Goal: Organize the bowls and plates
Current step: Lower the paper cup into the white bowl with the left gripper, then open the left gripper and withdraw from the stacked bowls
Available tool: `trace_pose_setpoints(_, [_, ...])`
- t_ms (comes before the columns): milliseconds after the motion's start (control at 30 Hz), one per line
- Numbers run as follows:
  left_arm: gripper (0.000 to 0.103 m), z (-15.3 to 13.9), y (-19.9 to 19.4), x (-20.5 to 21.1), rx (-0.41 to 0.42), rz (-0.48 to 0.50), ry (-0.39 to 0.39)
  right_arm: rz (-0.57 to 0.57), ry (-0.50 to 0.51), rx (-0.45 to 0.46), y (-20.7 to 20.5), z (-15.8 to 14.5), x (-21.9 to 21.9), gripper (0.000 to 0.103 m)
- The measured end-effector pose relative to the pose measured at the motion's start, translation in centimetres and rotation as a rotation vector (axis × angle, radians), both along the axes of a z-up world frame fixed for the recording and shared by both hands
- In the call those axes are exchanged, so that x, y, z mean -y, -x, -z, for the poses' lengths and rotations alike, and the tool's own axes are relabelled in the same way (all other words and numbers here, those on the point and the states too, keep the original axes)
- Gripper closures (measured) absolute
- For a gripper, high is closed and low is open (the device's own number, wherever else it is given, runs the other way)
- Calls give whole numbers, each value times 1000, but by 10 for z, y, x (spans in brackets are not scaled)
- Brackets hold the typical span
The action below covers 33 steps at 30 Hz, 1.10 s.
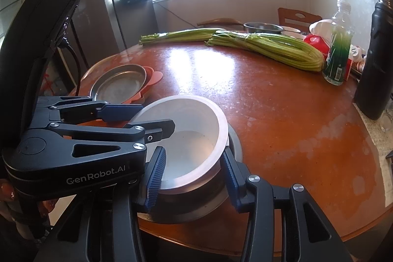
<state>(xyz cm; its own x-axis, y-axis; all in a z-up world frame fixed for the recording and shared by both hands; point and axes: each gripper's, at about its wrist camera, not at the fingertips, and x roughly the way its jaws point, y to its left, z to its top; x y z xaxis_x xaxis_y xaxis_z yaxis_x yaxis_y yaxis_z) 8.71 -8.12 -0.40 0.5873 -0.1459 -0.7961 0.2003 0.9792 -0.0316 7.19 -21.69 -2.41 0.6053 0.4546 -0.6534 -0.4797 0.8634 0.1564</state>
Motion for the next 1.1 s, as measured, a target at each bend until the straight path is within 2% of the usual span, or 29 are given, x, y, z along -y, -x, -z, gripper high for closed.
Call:
trace_pose_setpoints(467, [58, 8, 2, -8, -12, -23, 6, 24, 26, 16, 4, 0, 4, 55])
trace_pose_setpoints(733, [57, 1, 4, -11, 2, -25, 7, 48, 22, 34, 4, -5, 7, 54])
trace_pose_setpoints(833, [54, -6, 7, -12, 17, -27, 16, 64, 9, 45, 6, -10, 14, 50])
trace_pose_setpoints(1100, [50, -19, 16, -11, 49, -36, 14, 95, -14, 81, 8, -25, 30, 47])
